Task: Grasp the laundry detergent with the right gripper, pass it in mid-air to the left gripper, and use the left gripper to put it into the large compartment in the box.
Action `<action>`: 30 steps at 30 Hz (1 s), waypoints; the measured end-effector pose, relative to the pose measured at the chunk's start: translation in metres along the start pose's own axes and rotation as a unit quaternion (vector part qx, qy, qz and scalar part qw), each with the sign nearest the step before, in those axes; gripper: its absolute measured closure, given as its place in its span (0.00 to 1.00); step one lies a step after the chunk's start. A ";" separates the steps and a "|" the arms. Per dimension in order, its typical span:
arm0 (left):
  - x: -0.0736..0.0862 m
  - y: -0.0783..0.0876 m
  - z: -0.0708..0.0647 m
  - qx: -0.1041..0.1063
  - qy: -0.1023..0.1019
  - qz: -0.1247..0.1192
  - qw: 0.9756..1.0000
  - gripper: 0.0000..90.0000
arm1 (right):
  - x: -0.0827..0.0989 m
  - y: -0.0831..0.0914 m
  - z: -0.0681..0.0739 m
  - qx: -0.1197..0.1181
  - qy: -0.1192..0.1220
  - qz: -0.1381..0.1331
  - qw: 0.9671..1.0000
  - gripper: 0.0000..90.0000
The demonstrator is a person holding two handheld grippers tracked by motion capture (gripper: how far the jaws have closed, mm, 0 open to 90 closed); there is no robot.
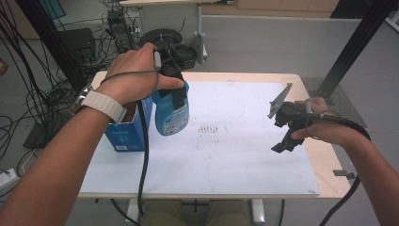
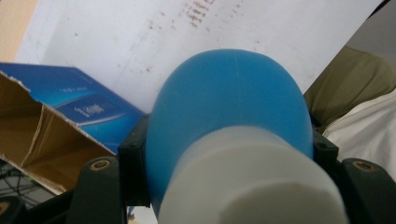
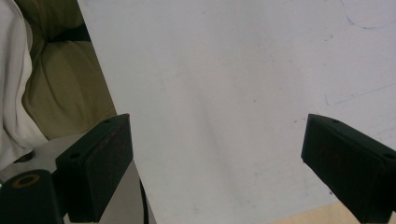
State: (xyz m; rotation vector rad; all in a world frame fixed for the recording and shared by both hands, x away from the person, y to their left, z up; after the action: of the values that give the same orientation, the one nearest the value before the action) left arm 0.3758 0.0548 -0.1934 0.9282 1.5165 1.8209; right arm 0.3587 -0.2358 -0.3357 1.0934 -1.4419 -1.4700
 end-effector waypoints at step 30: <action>0.012 0.025 0.035 0.038 0.157 0.015 0.987 0.41 | 0.000 0.001 -0.005 0.006 0.004 0.010 1.000 0.11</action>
State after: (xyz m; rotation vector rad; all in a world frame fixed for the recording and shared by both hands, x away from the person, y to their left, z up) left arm 0.3969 0.0797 -0.1635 0.7262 1.7807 2.0155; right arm 0.3634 -0.2380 -0.3342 1.0885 -1.4527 -1.4433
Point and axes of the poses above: each handheld gripper's, and its own axes: y roughly backward along the jaws, x roughly out of its underside, z roughly to its left, the point moved 7 cm from there along -y, roughly forward along the jaws, and after that the axes turned 12 degrees about z, right-handed, at the moved point
